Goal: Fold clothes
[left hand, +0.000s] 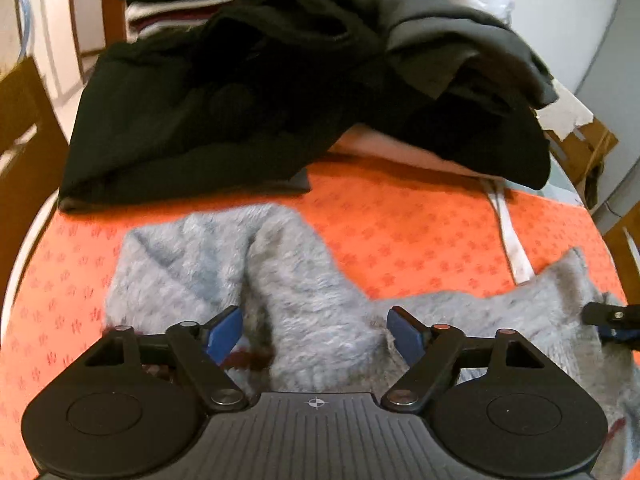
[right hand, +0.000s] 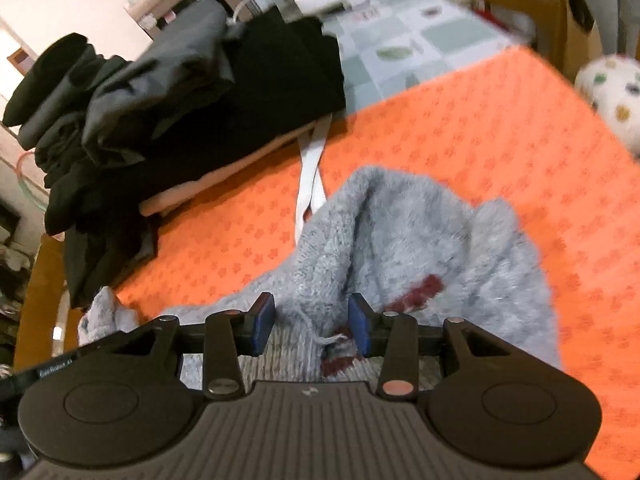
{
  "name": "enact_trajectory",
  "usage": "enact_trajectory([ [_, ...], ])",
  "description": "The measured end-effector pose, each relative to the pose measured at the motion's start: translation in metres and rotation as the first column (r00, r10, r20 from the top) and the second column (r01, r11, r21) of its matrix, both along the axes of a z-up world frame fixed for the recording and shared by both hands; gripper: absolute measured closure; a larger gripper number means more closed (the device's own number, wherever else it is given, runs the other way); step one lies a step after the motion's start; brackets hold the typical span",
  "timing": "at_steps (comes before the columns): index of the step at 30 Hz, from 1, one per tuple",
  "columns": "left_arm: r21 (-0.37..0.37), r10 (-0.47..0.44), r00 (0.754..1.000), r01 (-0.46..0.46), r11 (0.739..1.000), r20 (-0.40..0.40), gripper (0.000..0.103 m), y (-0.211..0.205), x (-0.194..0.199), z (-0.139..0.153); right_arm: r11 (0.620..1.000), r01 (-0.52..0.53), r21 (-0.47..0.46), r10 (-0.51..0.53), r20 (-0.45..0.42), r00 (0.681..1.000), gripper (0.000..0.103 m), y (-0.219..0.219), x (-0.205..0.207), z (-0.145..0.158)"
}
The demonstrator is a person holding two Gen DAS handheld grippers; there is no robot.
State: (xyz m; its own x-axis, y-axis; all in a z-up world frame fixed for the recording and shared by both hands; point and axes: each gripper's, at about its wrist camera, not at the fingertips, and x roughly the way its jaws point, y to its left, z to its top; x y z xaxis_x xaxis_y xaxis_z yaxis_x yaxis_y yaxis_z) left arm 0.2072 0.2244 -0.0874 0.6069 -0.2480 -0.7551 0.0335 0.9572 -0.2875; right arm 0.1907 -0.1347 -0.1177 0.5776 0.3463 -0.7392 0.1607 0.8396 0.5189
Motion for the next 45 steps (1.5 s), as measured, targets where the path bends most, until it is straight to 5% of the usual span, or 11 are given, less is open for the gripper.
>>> enact_trajectory([
  [2, -0.043, 0.021, 1.0, -0.021, 0.999, -0.001, 0.076, 0.011, -0.002, 0.0, 0.999, -0.011, 0.044, 0.012, -0.024, 1.0, 0.058, -0.001, 0.006, -0.011],
  [3, -0.064, 0.032, 0.999, -0.032, 0.997, -0.002, 0.085, 0.016, -0.002, 0.0, 0.998, -0.015, 0.061, 0.017, -0.024, 1.0, 0.069, -0.001, 0.008, -0.013],
  [5, -0.106, 0.053, 0.999, -0.053, 0.993, -0.005, 0.086, 0.026, -0.004, 0.0, 0.998, -0.007, 0.07, 0.006, 0.005, 1.0, 0.084, -0.002, 0.009, -0.01],
  [10, -0.149, 0.073, 0.997, -0.071, 0.986, 0.012, 0.087, 0.042, -0.01, 0.002, 0.999, 0.041, 0.033, -0.044, 0.114, 0.992, 0.084, -0.006, 0.007, 0.012],
  [16, -0.129, 0.062, 0.996, -0.054, 0.99, 0.063, 0.079, 0.05, -0.018, 0.007, 0.991, -0.041, -0.125, 0.047, 0.042, 0.998, 0.08, 0.017, 0.015, -0.01],
  [17, -0.126, 0.06, 0.996, -0.051, 0.991, 0.071, 0.071, 0.051, -0.019, 0.008, 0.986, -0.057, -0.156, 0.063, 0.035, 0.997, 0.076, 0.021, 0.014, -0.011],
  [20, -0.115, 0.054, 0.994, -0.043, 0.992, 0.097, 0.052, 0.055, -0.024, 0.01, 0.969, -0.068, -0.238, 0.09, 0.08, 0.993, 0.064, 0.026, 0.0, 0.006],
  [24, -0.078, -0.033, 0.99, 0.044, 0.996, 0.14, 0.044, 0.046, -0.036, 0.019, 0.951, -0.091, -0.297, 0.141, 0.153, 0.978, 0.062, 0.032, -0.018, 0.036],
  [29, -0.013, -0.189, 0.966, 0.195, 0.981, 0.178, 0.043, 0.023, -0.054, 0.024, 0.936, -0.174, -0.307, 0.242, 0.199, 0.95, 0.062, 0.049, -0.038, 0.054],
  [37, 0.071, -0.291, 0.95, 0.285, 0.956, 0.112, 0.043, 0.014, -0.074, -0.025, 0.897, -0.278, -0.343, 0.329, 0.099, 0.939, 0.061, 0.071, -0.056, 0.001],
  [45, 0.015, -0.305, 0.936, 0.307, 0.952, 0.176, 0.036, 0.023, -0.08, 0.004, 0.901, -0.259, -0.347, 0.327, 0.154, 0.932, 0.061, 0.066, -0.063, 0.033],
])
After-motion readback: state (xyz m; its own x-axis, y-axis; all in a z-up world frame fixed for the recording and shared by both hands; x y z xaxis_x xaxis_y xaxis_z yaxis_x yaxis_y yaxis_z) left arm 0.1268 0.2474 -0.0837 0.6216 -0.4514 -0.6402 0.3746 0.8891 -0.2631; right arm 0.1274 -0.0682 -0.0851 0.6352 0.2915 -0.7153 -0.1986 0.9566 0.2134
